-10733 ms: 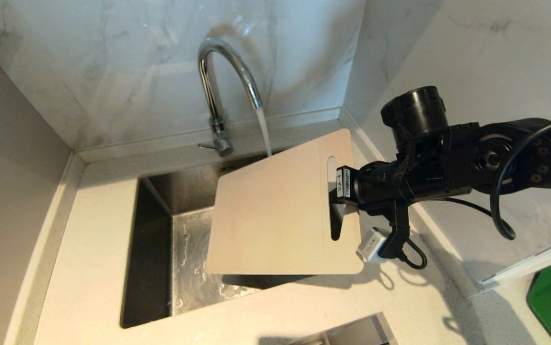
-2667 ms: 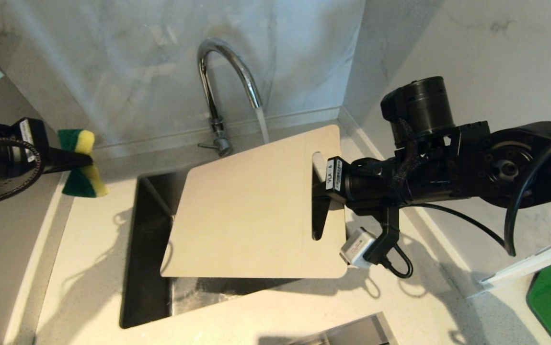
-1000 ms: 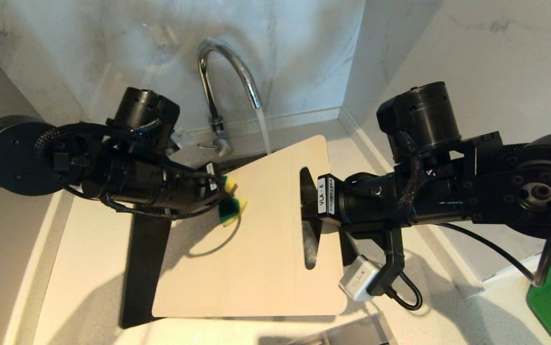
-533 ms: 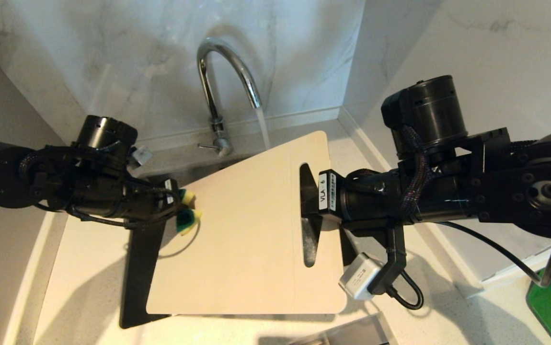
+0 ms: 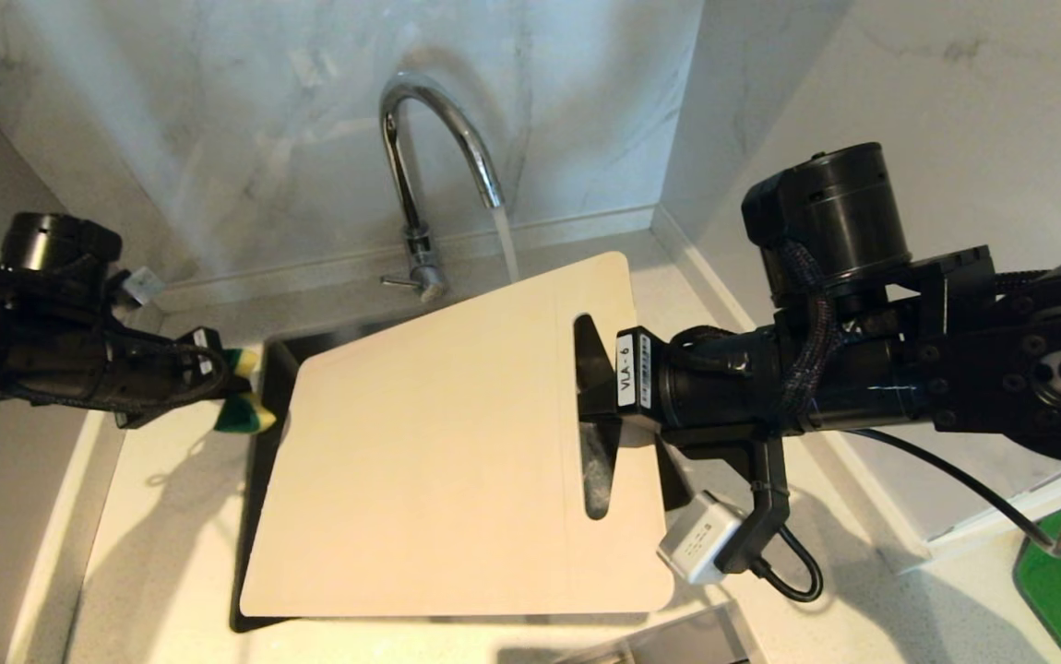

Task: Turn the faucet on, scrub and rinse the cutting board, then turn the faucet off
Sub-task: Scrub the cutting board underwater

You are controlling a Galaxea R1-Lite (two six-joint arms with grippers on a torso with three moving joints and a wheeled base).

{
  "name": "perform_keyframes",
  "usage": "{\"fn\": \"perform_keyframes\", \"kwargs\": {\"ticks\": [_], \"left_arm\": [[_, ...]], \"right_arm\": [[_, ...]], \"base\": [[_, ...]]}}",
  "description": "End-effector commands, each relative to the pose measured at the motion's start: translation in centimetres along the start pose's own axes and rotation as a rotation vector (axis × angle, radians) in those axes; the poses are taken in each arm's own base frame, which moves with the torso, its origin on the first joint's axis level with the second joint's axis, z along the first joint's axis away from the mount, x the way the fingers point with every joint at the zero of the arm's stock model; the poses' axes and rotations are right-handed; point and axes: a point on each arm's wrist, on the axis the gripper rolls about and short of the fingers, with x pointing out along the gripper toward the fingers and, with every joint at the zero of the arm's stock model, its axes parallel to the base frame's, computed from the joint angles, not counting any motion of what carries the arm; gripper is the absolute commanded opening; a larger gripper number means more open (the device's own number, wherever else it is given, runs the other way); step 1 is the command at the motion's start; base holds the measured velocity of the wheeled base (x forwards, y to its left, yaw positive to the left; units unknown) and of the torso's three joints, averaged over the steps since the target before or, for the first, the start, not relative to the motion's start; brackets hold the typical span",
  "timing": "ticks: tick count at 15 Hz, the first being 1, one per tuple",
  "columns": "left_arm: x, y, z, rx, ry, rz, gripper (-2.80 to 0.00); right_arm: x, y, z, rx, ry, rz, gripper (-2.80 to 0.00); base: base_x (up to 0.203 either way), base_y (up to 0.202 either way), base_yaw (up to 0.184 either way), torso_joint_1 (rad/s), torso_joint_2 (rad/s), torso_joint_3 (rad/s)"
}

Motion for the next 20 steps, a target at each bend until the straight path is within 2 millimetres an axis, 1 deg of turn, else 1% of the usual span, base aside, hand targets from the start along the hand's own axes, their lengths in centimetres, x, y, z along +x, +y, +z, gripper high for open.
{"fn": "perform_keyframes", "kwargs": {"ticks": [1,2,4,6,7,9,11,12,14,15,16,17,20], "left_arm": [[-3.9,-0.8,1.6,-0.003,-0.107,-0.054,-2.80],[-5.4,-1.6,2.1,-0.006,-0.143,-0.090,-2.80],[-7.6,-4.6,2.1,-0.010,-0.150,-0.183,-2.80],[-8.9,-8.0,1.0,0.016,-0.101,-0.283,-2.80],[-9.2,-9.7,0.3,0.037,-0.075,-0.328,-2.80],[-8.7,-13.5,-1.3,0.091,-0.017,-0.401,-2.80],[-6.3,-16.5,-3.2,0.131,0.015,-0.381,-2.80],[-5.4,-17.9,-4.1,0.151,0.024,-0.375,-2.80],[-4.5,-19.6,-4.9,0.172,0.030,-0.390,-2.80],[-3.9,-20.1,-5.3,0.178,0.042,-0.388,-2.80],[-3.7,-19.9,-5.6,0.179,0.058,-0.373,-2.80],[-3.0,-19.1,-6.0,0.167,0.088,-0.336,-2.80],[-0.4,-15.9,-5.8,0.118,0.147,-0.229,-2.80]], "right_arm": [[-0.1,0.0,0.1,-0.014,-0.003,-0.003,-2.80],[-0.3,-0.1,0.1,-0.016,0.001,-0.003,-2.80],[-0.3,0.1,0.4,-0.012,-0.006,0.001,-2.80],[-0.4,0.0,0.3,-0.013,-0.003,0.000,-2.80],[-0.5,0.0,0.3,-0.013,0.000,-0.001,-2.80],[-0.7,-0.1,0.3,-0.010,0.003,-0.003,-2.80],[-0.7,-0.1,0.3,-0.003,0.003,-0.005,-2.80],[-0.9,-0.3,0.3,-0.005,0.009,-0.009,-2.80],[-1.0,-0.2,0.5,-0.002,0.004,-0.005,-2.80],[-1.1,-0.1,0.7,-0.001,0.002,-0.004,-2.80],[-1.3,-0.2,0.7,-0.001,0.005,-0.006,-2.80],[-1.7,-0.3,0.9,0.002,0.008,-0.007,-2.80],[-1.7,0.0,1.2,0.007,0.000,-0.001,-2.80]], "base": [[0.000,0.000,0.000,0.000,0.00,0.000],[0.000,0.000,0.000,0.000,0.00,0.000],[0.000,0.000,0.000,0.000,0.00,0.000],[0.000,0.000,0.000,0.000,0.00,0.000],[0.000,0.000,0.000,0.000,0.00,0.000],[0.000,0.000,0.000,0.000,0.00,0.000],[0.000,0.000,0.000,0.000,0.00,0.000],[0.000,0.000,0.000,0.000,0.00,0.000],[0.000,0.000,0.000,0.000,0.00,0.000],[0.000,0.000,0.000,0.000,0.00,0.000],[0.000,0.000,0.000,0.000,0.00,0.000],[0.000,0.000,0.000,0.000,0.00,0.000],[0.000,0.000,0.000,0.000,0.00,0.000]]}}
